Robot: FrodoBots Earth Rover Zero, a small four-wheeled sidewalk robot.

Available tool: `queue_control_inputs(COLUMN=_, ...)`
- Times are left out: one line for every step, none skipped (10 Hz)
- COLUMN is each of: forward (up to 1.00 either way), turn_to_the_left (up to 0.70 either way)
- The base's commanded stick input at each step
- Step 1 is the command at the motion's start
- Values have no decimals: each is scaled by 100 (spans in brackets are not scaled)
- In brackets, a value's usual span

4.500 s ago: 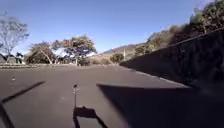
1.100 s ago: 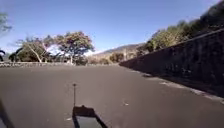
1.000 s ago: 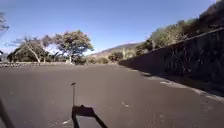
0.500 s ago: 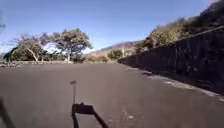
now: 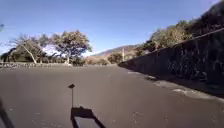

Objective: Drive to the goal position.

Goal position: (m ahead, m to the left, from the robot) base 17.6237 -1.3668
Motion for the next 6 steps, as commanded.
queue_control_inputs(forward=100, turn_to_the_left=-22)
queue_control_inputs(forward=100, turn_to_the_left=0)
queue_control_inputs(forward=100, turn_to_the_left=0)
queue_control_inputs(forward=100, turn_to_the_left=0)
queue_control_inputs(forward=100, turn_to_the_left=0)
queue_control_inputs(forward=100, turn_to_the_left=0)
